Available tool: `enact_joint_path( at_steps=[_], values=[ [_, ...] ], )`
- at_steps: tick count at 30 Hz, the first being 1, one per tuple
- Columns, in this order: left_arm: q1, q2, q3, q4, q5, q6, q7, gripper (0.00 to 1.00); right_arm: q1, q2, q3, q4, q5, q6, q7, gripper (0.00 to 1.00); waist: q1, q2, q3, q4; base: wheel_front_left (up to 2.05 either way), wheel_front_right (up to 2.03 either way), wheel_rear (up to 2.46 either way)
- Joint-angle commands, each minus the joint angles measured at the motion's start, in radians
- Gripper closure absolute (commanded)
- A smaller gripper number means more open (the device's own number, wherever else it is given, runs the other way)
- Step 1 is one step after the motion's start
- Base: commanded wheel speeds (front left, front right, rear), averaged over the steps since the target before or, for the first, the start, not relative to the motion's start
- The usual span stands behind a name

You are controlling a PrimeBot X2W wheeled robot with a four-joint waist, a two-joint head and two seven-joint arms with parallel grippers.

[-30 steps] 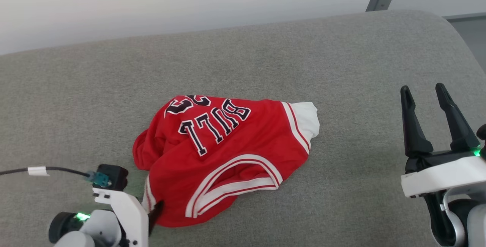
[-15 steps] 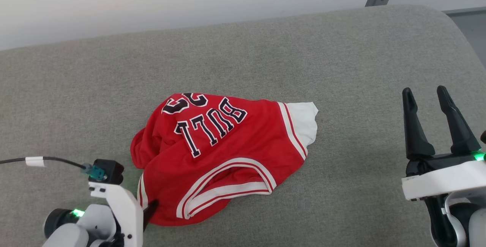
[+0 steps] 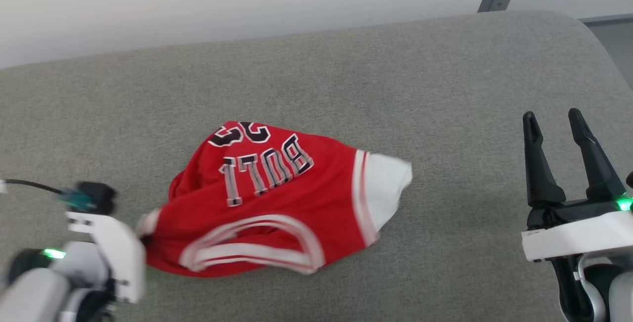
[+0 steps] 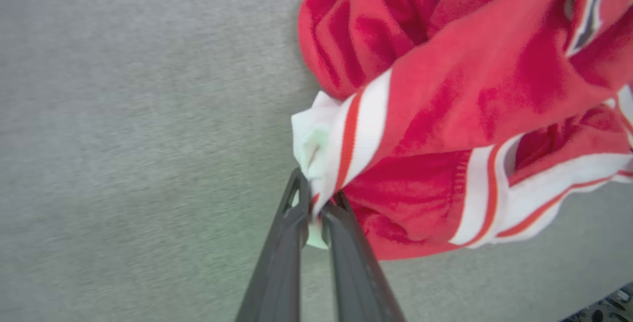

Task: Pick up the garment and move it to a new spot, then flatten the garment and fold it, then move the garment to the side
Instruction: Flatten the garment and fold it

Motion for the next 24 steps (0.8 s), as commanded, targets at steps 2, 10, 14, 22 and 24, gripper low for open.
enact_joint_path(
  at_steps=[2, 10, 14, 22, 24],
  values=[
    [-0.006, 0.064, 0.040, -0.007, 0.014, 0.016, -0.002, 1.00, 0.011, -0.001, -0.001, -0.005, -0.002, 0.000, -0.008, 0.00, 0.0000, 0.0000, -0.003, 0.003, 0.00, 0.00, 0.00],
    [-0.017, 0.132, 0.084, -0.073, -0.002, 0.004, -0.006, 1.00, 0.016, 0.000, -0.004, -0.001, -0.002, 0.000, -0.013, 0.00, 0.0000, 0.0000, -0.012, 0.011, 0.00, 0.00, 0.00],
    [-0.012, 0.112, 0.040, -0.221, -0.004, 0.002, 0.041, 1.00, 0.020, 0.000, -0.008, -0.005, -0.002, 0.000, -0.015, 0.00, 0.0000, 0.0000, -0.015, 0.018, 0.00, 0.00, 0.00],
    [0.026, 0.015, -0.136, -0.426, 0.045, 0.017, 0.137, 1.00, -0.004, -0.001, 0.014, -0.011, 0.000, 0.000, -0.022, 0.00, 0.0000, 0.0000, 0.001, 0.020, 0.00, 0.00, 0.00],
    [0.029, 0.000, -0.170, -0.399, 0.058, 0.002, 0.136, 1.00, -0.008, 0.000, 0.023, -0.006, 0.002, 0.000, -0.026, 0.00, 0.0000, 0.0000, 0.005, 0.020, 0.00, 0.00, 0.00]
  ],
)
